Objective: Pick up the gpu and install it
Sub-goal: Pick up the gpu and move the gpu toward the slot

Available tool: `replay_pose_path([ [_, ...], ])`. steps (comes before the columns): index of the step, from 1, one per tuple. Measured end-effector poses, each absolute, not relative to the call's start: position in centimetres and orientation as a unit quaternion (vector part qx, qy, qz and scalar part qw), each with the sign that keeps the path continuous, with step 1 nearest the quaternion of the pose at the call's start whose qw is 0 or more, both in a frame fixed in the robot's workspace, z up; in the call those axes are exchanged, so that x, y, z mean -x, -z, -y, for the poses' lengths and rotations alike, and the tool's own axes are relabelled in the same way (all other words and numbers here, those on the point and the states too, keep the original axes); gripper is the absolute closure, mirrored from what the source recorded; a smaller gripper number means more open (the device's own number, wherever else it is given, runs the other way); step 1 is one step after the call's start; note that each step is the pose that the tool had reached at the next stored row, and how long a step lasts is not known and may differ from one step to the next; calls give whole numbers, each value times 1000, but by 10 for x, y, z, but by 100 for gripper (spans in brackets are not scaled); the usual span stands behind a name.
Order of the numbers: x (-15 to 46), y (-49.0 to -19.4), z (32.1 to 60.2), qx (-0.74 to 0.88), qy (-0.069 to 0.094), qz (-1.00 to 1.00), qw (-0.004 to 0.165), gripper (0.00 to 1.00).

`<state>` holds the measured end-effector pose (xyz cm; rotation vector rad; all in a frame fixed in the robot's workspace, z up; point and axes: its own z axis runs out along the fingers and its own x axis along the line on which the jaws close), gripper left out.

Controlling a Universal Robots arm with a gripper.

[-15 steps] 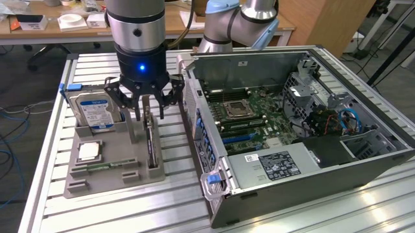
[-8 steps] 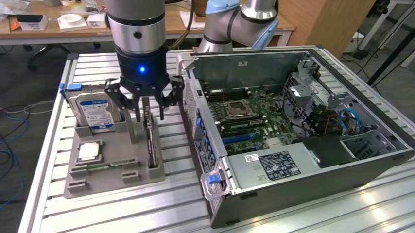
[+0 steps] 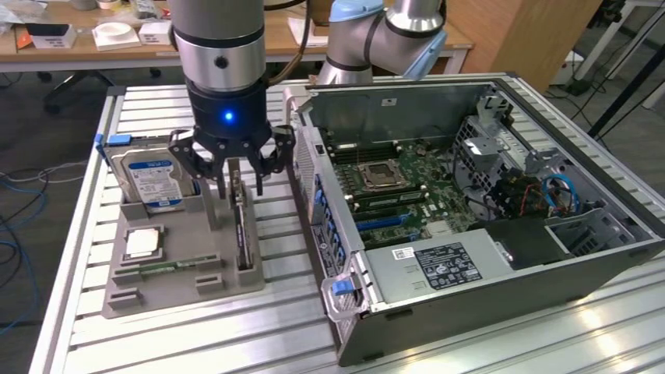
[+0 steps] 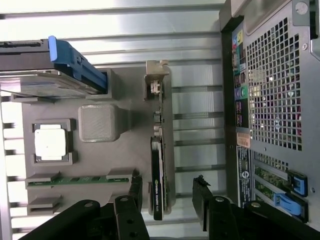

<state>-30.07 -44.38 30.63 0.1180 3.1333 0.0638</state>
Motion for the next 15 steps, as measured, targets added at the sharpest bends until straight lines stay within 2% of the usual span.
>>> replay_pose_path([
  [15, 301, -296, 444, -38, -20, -999, 3, 47],
])
